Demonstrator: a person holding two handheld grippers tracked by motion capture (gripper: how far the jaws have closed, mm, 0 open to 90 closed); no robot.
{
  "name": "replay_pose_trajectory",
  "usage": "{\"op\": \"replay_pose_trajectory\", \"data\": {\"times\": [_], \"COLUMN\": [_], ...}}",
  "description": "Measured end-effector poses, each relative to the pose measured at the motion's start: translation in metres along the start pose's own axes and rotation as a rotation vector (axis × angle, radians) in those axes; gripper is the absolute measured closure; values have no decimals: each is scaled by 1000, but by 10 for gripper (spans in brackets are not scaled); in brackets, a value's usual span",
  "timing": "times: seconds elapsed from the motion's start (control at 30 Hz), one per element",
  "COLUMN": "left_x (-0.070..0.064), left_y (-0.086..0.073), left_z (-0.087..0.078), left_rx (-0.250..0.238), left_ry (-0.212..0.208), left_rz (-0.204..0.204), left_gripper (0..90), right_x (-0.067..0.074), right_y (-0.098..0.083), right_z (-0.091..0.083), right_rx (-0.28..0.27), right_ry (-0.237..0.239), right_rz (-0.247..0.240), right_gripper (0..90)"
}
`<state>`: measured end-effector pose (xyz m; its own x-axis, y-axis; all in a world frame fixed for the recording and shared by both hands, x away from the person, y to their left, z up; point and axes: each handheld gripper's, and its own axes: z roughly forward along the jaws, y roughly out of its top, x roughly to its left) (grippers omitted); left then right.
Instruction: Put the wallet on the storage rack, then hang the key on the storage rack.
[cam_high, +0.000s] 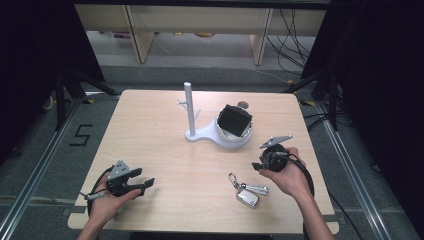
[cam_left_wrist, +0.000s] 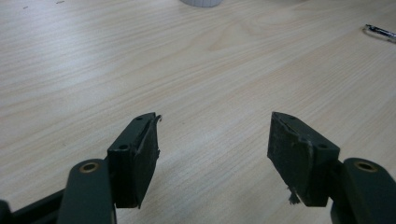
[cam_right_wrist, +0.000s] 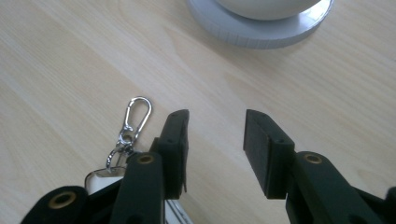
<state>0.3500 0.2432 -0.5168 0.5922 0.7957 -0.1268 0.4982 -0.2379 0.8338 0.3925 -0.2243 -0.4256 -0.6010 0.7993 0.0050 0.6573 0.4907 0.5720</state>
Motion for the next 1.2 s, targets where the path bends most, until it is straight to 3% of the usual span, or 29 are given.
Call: {"op": "replay_pose_trajectory", "data": {"times": [0.07,0.17,0.57,0.87,0.93,1.2], "left_x": [0,-1,1,-2,-2,-3], "left_y": [0,0,0,-1,-1,-1], "left_z": [0,-2,-2,-4,-5,-6], "left_rx": [0,-8,-15,-21,-19,-33], "left_ry": [-2,12,4,2,11,-4], "left_rz": [4,1,2,15,13,16], "left_gripper": [330,330,330,331,331,332], "right_x": [2,8,18,27,31,46], "right_y": [-3,-4,-6,-5,-5,4], "right_z": [2,5,14,16,18,33], "right_rx": [-3,10,19,18,30,78], "right_ry": [2,24,53,71,75,118], "right_rz": [-16,10,4,26,47,55], "right_gripper": [619,622,619,639,661,682]}}
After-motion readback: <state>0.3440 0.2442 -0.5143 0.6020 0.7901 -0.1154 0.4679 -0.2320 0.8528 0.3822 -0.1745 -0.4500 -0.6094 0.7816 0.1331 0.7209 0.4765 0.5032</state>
